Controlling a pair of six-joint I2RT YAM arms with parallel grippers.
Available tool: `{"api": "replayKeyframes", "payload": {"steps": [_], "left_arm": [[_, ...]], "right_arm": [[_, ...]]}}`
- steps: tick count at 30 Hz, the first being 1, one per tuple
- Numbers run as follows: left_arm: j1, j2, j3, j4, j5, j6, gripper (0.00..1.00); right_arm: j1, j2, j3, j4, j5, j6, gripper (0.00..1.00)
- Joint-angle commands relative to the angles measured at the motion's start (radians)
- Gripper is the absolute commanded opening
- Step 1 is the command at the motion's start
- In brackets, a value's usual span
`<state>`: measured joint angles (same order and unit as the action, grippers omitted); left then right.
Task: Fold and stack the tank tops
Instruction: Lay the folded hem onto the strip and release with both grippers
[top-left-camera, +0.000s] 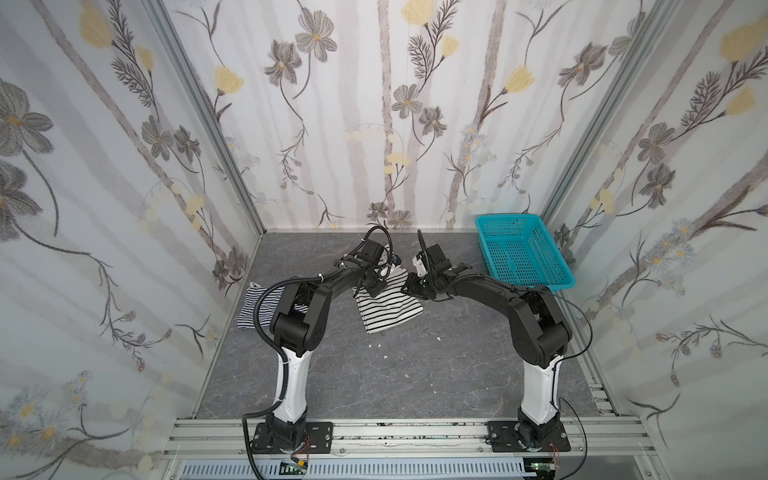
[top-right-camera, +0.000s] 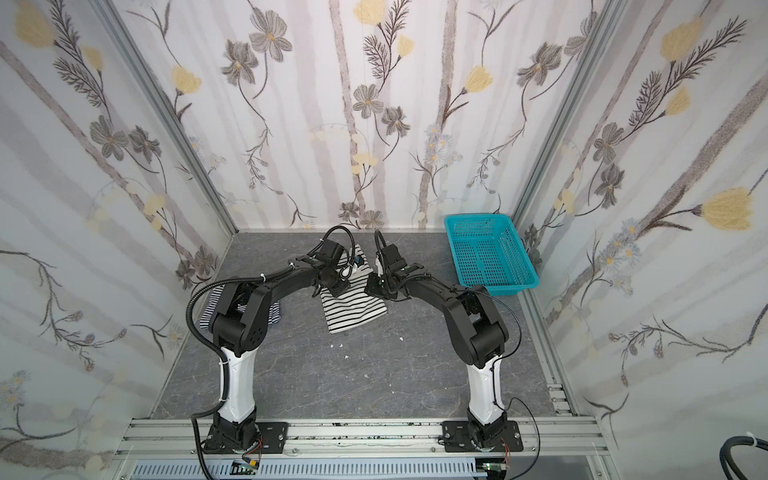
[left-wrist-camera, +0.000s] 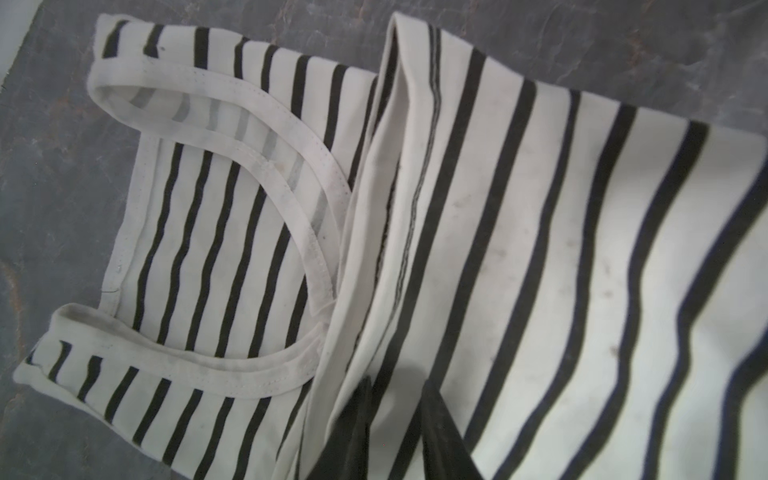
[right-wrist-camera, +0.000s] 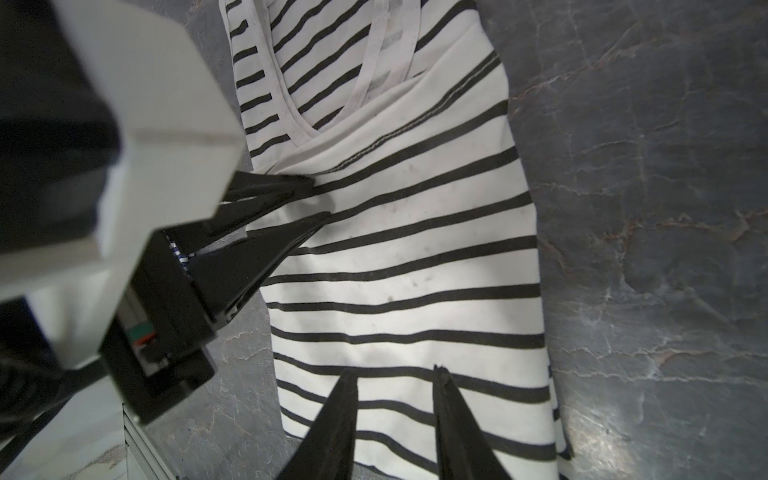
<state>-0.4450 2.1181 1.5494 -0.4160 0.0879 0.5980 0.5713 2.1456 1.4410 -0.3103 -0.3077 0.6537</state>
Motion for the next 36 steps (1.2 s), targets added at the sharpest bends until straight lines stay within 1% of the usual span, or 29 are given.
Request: {"api": "replayKeyframes", "payload": {"steps": [1, 8, 12, 20, 28, 36], "left_arm": [[0.006, 0.029, 0.043, 0.010, -0.026, -0.002, 0.24], [0.025, 0.067, 0.098, 0.009, -0.044, -0.010, 0.26], [0.032, 0.080, 0.087, 0.008, -0.059, 0.003, 0.26], [0.053, 0.096, 0.069, 0.011, -0.057, -0.001, 0.26], [0.055, 0.104, 0.072, 0.011, -0.067, 0.000, 0.31], [0.056, 0.062, 0.077, 0.013, -0.086, -0.031, 0.36]], "right_arm": [[-0.001, -0.009, 0.003, 0.040, -0.002, 0.012, 0.33], [0.005, 0.002, 0.000, 0.040, -0.003, 0.014, 0.33], [0.006, 0.007, -0.018, 0.046, 0.001, 0.014, 0.33], [0.007, 0.025, -0.049, 0.059, 0.007, 0.013, 0.33], [0.004, 0.040, -0.056, 0.063, 0.021, 0.003, 0.34], [-0.002, 0.070, -0.054, 0.072, 0.029, -0.009, 0.37]]}}
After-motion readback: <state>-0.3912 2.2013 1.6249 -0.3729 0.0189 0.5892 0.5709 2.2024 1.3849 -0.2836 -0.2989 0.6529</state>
